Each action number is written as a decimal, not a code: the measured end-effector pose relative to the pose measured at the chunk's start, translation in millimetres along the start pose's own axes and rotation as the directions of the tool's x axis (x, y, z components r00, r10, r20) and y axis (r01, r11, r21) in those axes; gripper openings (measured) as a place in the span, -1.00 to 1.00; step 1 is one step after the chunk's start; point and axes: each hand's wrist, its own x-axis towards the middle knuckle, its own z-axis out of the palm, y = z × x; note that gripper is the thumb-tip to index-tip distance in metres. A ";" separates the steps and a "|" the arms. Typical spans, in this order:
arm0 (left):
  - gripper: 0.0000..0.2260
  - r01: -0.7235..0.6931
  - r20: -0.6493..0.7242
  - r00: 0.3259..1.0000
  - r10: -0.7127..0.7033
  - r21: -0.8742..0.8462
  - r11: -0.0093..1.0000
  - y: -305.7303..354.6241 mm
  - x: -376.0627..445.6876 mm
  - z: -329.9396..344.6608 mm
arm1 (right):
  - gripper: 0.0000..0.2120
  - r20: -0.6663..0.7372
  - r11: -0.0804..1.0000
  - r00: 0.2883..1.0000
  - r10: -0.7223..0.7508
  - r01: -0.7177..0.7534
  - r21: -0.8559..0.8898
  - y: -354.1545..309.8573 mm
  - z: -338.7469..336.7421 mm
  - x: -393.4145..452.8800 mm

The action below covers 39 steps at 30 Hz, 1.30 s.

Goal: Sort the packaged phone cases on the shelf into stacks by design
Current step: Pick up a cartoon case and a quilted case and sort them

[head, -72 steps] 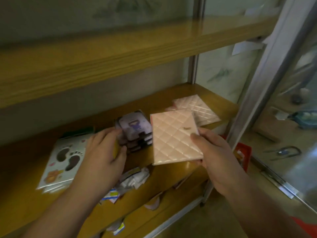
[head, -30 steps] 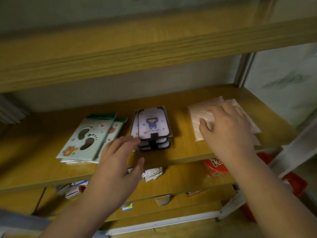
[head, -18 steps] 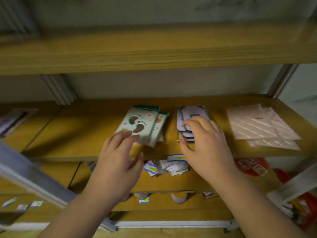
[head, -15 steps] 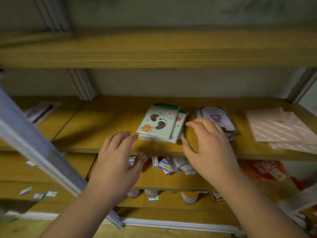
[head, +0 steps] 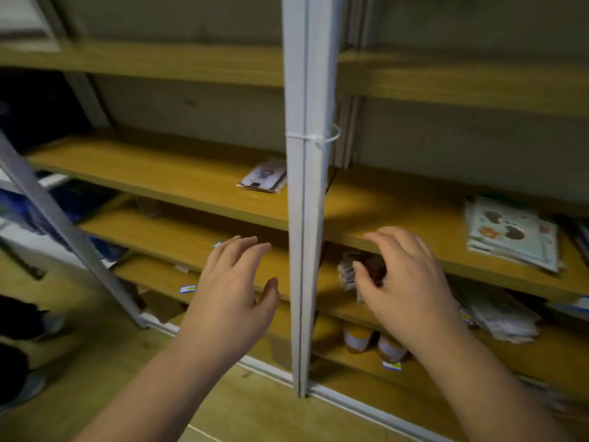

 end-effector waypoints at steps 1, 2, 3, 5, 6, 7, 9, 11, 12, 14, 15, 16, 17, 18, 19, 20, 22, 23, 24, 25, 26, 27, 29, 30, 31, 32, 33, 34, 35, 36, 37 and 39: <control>-0.53 0.012 -0.008 1.000 -0.012 -0.010 1.000 -11.8 -3.0 -9.0 | -0.59 0.009 1.000 1.000 -0.015 0.015 0.016 -15.5 6.3 1.8; -0.53 0.023 -0.016 1.000 -0.024 -0.021 1.000 -23.0 -5.6 -17.4 | -0.58 0.021 0.999 0.999 -0.033 0.032 0.025 -29.9 12.6 3.7; -0.53 0.038 -0.022 0.999 -0.039 -0.028 0.999 -33.9 -7.8 -24.6 | -0.57 0.030 0.998 0.998 -0.052 0.051 0.030 -43.0 19.0 5.7; -0.52 0.069 -0.034 0.997 -0.070 -0.034 0.997 -55.9 -11.5 -34.9 | -0.57 0.047 0.996 0.995 -0.088 0.086 0.038 -66.6 31.3 10.6; -0.52 0.085 -0.039 0.995 -0.087 -0.034 0.996 -66.9 -12.6 -37.9 | -0.58 0.058 0.994 0.993 -0.105 0.103 0.040 -77.2 37.6 13.4; -0.52 0.105 -0.042 0.993 -0.106 -0.036 0.994 -77.2 -13.4 -39.7 | -0.59 0.069 0.992 0.990 -0.123 0.120 0.042 -86.7 43.2 16.5; -0.52 0.142 -0.044 0.989 -0.144 -0.054 0.988 -95.3 -14.0 -41.8 | -0.60 0.091 0.988 0.984 -0.152 0.148 0.051 -102.1 54.4 23.8; -0.51 0.167 -0.035 0.985 -0.170 -0.068 0.984 -109.8 -11.7 -43.0 | -0.60 0.102 0.984 0.979 -0.175 0.170 0.057 -114.2 64.9 34.9; -0.51 0.173 -0.032 0.984 -0.175 -0.065 0.983 -116.8 -8.9 -43.2 | -0.60 0.103 0.982 0.977 -0.185 0.180 0.059 -119.8 70.3 42.1; -0.50 0.180 -0.033 0.983 -0.182 -0.046 0.983 -131.0 -0.2 -43.6 | -0.59 0.095 0.979 0.976 -0.196 0.190 0.071 -130.4 82.1 57.6; -0.50 0.184 -0.038 0.982 -0.186 -0.036 0.982 -137.9 6.1 -44.1 | -0.59 0.089 0.978 0.976 -0.199 0.193 0.075 -135.5 88.8 65.9; -0.50 0.188 -0.043 0.981 -0.189 -0.031 0.982 -144.8 13.3 -44.7 | -0.59 0.084 0.978 0.976 -0.201 0.195 0.078 -140.2 95.6 74.4; -0.51 0.192 -0.047 0.980 -0.193 -0.027 0.981 -151.2 21.4 -45.3 | -0.59 0.081 0.977 0.976 -0.202 0.196 0.082 -144.5 102.1 83.0; -0.51 0.194 -0.048 0.980 -0.195 -0.020 0.981 -157.2 29.9 -46.1 | -0.59 0.077 0.977 0.976 -0.202 0.195 0.088 -148.4 108.7 92.2; -0.52 0.192 -0.043 0.980 -0.192 -0.009 0.981 -163.0 38.8 -47.1 | -0.59 0.077 0.977 0.977 -0.200 0.193 0.093 -151.7 114.6 101.4; -0.52 0.185 -0.038 0.982 -0.184 0.002 0.983 -168.5 48.6 -48.4 | -0.58 0.078 0.978 0.978 -0.193 0.185 0.098 -154.6 119.7 111.3; -0.52 0.169 -0.030 0.985 -0.168 0.029 0.985 -179.3 70.2 -52.2 | -0.58 0.075 0.982 0.983 -0.170 0.163 0.094 -158.5 128.6 132.8; -0.52 0.165 -0.030 0.986 -0.164 0.039 0.986 -184.4 82.0 -54.3 | -0.57 0.072 0.985 0.985 -0.156 0.150 0.086 -160.0 132.6 144.0; -0.51 0.163 -0.031 0.986 -0.162 0.046 0.986 -189.4 94.0 -55.7 | -0.57 0.070 0.988 0.987 -0.141 0.136 0.076 -161.2 136.2 154.8; -0.50 0.165 -0.031 0.986 -0.164 0.049 0.985 -193.4 105.1 -56.9 | -0.57 0.073 0.990 0.989 -0.126 0.121 0.067 -162.4 139.2 164.3; -0.50 0.168 -0.032 0.986 -0.166 0.051 0.985 -196.7 115.5 -57.7 | -0.57 0.078 0.992 0.991 -0.113 0.109 0.057 -163.8 141.6 172.8; -0.50 0.165 -0.036 0.986 -0.164 0.052 0.985 -199.2 125.5 -57.6 | -0.57 0.081 0.994 0.991 -0.104 0.100 0.047 -164.9 144.1 180.3; -0.50 0.151 -0.031 0.988 -0.150 0.040 0.988 -203.7 144.0 -55.1 | -0.57 0.086 0.996 0.993 -0.081 0.078 0.036 -165.7 147.5 191.9; -0.50 0.145 -0.021 0.989 -0.144 0.027 0.989 -205.1 153.3 -53.2 | -0.57 0.092 0.998 0.994 -0.063 0.060 0.035 -165.4 148.2 195.8; -0.50 0.138 -0.010 0.990 -0.138 0.010 0.990 -206.9 162.6 -50.2 | -0.57 0.095 0.998 0.994 -0.048 0.045 0.034 -164.6 148.9 198.0; -0.51 0.130 0.003 0.991 -0.130 -0.008 0.991 -207.8 172.0 -47.2 | -0.57 0.094 0.999 0.995 -0.036 0.033 0.030 -163.8 149.5 198.5; -0.51 0.119 0.018 0.993 -0.118 -0.022 0.993 -208.4 182.0 -43.7 | -0.57 0.093 1.000 0.995 -0.021 0.019 0.022 -163.7 150.1 198.1; -0.52 0.099 0.029 0.995 -0.098 -0.031 0.995 -208.2 192.9 -38.9 | -0.57 0.090 1.000 0.996 -0.004 0.002 0.013 -163.9 150.4 197.3; -0.52 0.077 0.039 0.996 -0.076 -0.041 0.996 -207.7 204.6 -32.5 | -0.57 0.087 1.000 0.996 0.015 -0.016 0.005 -164.1 151.4 197.1; -0.52 0.060 0.051 0.997 -0.057 -0.054 0.997 -206.4 216.8 -24.6 | -0.58 0.082 0.999 0.996 0.034 -0.034 -0.002 -163.6 153.5 197.7; -0.51 0.050 0.069 0.997 -0.046 -0.066 0.997 -203.4 229.2 -16.2 | -0.58 0.075 0.999 0.996 0.055 -0.054 -0.009 -163.0 155.6 198.3; -0.51 0.030 0.118 0.993 -0.021 -0.076 0.997 -195.1 252.8 1.9 | -0.59 0.063 0.995 0.993 0.102 -0.101 -0.020 -163.3 158.9 197.2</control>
